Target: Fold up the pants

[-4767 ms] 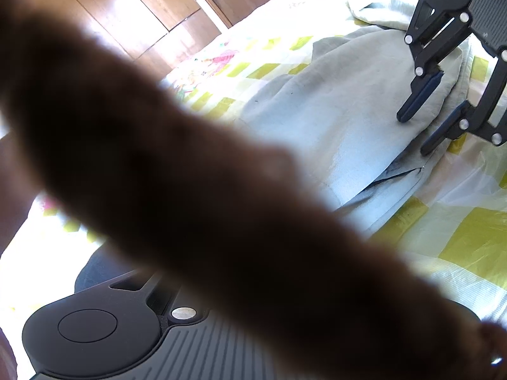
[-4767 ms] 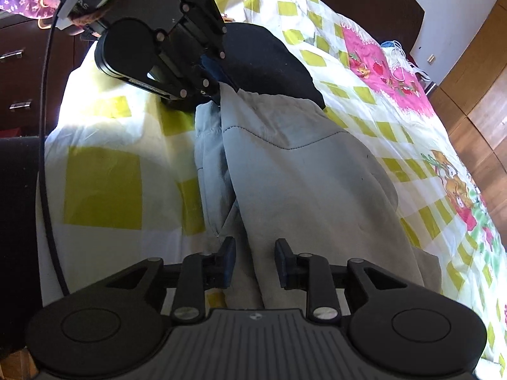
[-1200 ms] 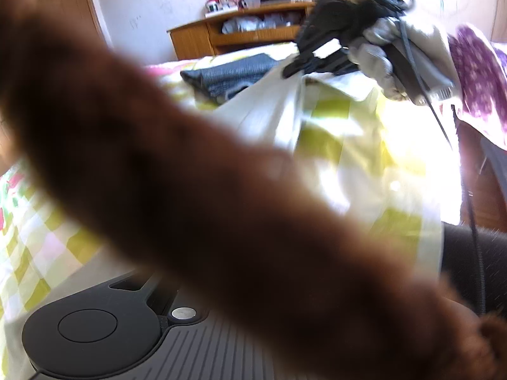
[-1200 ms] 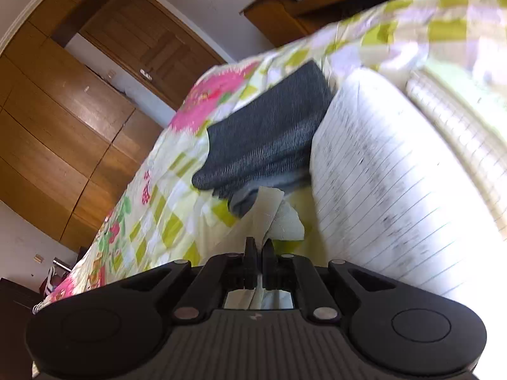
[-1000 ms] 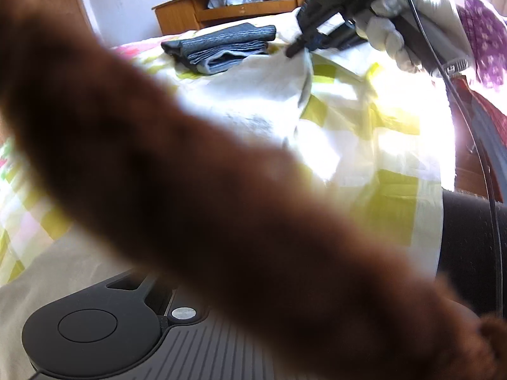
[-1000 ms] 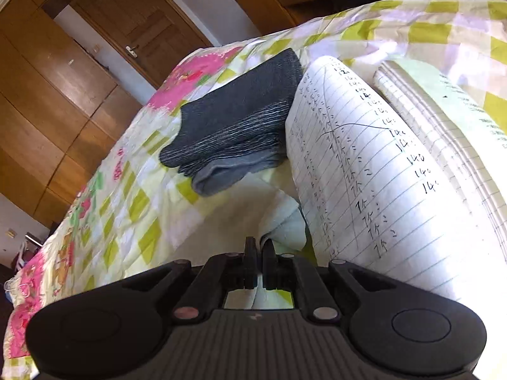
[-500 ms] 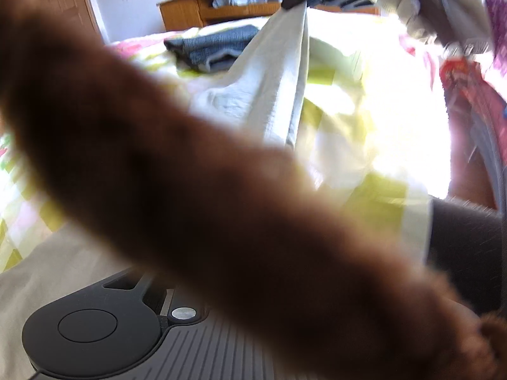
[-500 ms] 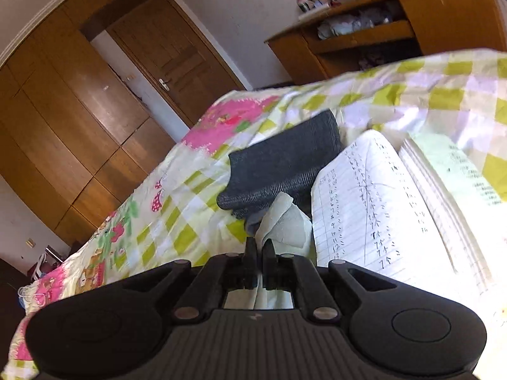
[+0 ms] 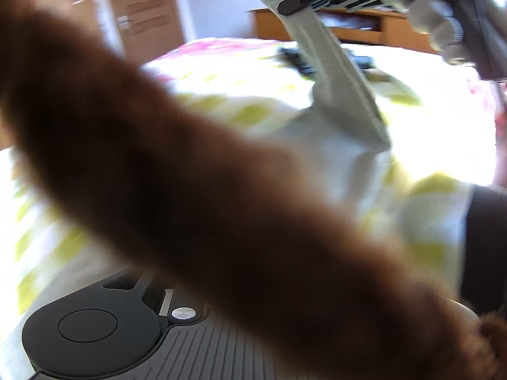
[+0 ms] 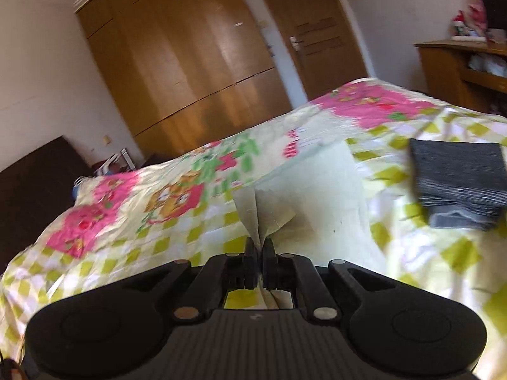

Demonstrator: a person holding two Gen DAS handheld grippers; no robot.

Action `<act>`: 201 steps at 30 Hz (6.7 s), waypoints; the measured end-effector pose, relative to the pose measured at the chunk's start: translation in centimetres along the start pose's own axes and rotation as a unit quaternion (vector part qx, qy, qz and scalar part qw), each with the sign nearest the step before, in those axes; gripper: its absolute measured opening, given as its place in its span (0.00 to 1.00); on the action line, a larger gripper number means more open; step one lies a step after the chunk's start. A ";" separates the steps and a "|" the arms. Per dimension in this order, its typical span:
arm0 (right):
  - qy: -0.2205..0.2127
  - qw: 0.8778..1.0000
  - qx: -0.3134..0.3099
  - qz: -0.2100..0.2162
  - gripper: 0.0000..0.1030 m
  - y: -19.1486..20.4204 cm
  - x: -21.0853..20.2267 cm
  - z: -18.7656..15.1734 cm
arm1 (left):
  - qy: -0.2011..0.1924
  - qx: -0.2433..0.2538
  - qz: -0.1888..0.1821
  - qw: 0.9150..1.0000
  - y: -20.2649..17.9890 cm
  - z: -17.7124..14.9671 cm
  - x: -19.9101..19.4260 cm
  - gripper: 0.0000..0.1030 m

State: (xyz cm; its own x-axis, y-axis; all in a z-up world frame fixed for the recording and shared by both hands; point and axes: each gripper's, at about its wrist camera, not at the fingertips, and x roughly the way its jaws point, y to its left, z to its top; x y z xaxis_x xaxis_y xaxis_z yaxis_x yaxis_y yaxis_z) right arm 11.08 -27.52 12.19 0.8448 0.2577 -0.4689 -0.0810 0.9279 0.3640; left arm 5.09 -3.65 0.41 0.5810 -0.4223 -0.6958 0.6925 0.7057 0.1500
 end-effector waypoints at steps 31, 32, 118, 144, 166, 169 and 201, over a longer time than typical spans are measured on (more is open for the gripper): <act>0.141 0.926 -0.343 0.073 0.34 20.5 9.5 -16.6 | 0.007 -0.126 0.110 0.986 8.2 -11.2 -8.2 0.27; 0.137 0.929 -0.336 0.071 0.32 20.5 9.5 -16.4 | 0.004 -0.127 0.111 0.986 8.3 -11.3 -8.4 0.27; 0.118 0.834 -0.510 0.175 0.41 23.9 7.8 -22.7 | 0.035 -0.227 0.156 0.961 15.1 -13.3 -8.9 0.43; 0.070 0.824 -0.528 0.194 0.46 23.1 6.7 -24.2 | 0.055 -0.294 0.147 0.943 16.0 -10.0 -9.6 0.07; 0.102 0.827 -0.520 0.188 0.20 23.9 6.5 -24.9 | 0.075 -0.320 0.156 0.931 14.4 -13.6 -10.6 0.08; 0.096 0.833 -0.509 0.195 0.22 23.2 5.6 -23.5 | 0.077 -0.299 0.167 0.936 13.7 -13.7 -10.6 0.12; 0.149 0.978 -0.143 -0.005 0.38 1.4 6.0 -12.4 | 0.111 -0.266 0.260 0.922 11.5 -11.5 -9.9 0.18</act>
State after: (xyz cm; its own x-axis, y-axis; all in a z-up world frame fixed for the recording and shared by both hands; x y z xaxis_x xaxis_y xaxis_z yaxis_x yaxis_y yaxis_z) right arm 9.49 -21.35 -0.14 0.6580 0.2758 -0.7006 -0.2542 0.9572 0.1381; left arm 2.36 15.16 0.90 0.6330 0.1372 -0.7619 0.0027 0.9838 0.1794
